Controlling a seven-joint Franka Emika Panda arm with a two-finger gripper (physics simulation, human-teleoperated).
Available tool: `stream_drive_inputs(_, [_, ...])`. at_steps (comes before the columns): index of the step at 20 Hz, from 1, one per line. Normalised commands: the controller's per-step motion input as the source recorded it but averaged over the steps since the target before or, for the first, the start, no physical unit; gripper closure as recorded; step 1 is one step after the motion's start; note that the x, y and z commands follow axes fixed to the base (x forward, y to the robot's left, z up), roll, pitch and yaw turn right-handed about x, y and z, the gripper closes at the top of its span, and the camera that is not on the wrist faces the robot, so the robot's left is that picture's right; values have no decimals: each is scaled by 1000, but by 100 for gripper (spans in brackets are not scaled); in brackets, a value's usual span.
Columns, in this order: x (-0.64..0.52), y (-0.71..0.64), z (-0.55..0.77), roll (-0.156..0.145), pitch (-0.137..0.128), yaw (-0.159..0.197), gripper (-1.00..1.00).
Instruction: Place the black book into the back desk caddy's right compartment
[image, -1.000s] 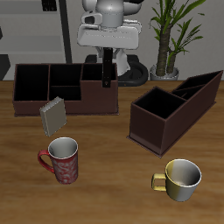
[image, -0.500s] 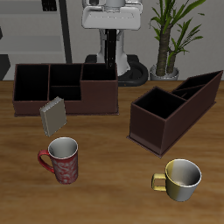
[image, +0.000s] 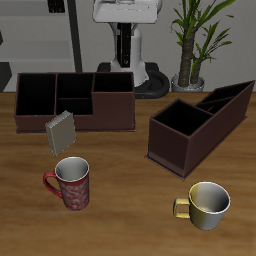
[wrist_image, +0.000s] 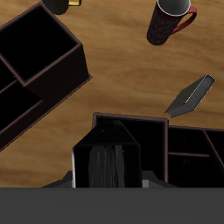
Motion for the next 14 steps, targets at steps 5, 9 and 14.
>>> stream_drive_inputs(5, [-220,-172,7,-12,-3,2,100])
stream_drive_inputs(9, [-46,-316,50,-46,-24,-27,100])
stream_drive_inputs(14, [59,-62,-66,-9,5,-36,100])
